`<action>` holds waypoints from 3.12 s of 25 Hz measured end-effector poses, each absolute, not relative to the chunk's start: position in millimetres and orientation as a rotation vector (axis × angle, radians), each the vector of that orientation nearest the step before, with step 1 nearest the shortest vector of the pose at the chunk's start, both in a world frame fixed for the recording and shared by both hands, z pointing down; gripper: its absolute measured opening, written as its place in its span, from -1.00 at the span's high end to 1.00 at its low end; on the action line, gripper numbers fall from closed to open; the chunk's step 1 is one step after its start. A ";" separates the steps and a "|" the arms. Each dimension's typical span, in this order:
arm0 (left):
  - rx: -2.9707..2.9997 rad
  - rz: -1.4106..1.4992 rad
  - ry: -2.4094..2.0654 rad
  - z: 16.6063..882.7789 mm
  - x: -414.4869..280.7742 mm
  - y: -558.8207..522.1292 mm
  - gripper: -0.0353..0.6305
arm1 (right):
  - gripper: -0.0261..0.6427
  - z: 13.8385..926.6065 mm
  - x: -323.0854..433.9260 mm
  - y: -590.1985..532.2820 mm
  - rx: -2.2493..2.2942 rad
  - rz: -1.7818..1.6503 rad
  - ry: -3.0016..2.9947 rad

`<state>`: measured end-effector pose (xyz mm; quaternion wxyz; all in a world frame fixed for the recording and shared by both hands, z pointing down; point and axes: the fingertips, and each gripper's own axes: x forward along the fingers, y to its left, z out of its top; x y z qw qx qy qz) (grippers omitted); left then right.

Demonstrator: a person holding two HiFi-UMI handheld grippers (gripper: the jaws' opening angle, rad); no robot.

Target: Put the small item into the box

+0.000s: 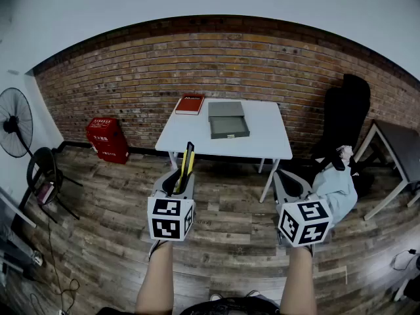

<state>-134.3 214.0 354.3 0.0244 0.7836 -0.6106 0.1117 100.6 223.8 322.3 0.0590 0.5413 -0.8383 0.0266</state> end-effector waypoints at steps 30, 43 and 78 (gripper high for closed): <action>2.358 0.436 -1.913 380.9 -146.2 131.5 0.50 | 0.86 352.1 100.3 135.7 1.591 0.133 -2.561; 2.298 0.455 -1.962 372.4 -110.4 22.3 0.50 | 0.86 340.8 133.1 13.7 1.515 0.134 -2.614; 2.235 0.464 -1.991 397.0 -107.0 -119.3 0.50 | 0.86 355.3 140.4 -140.0 1.449 0.127 -2.632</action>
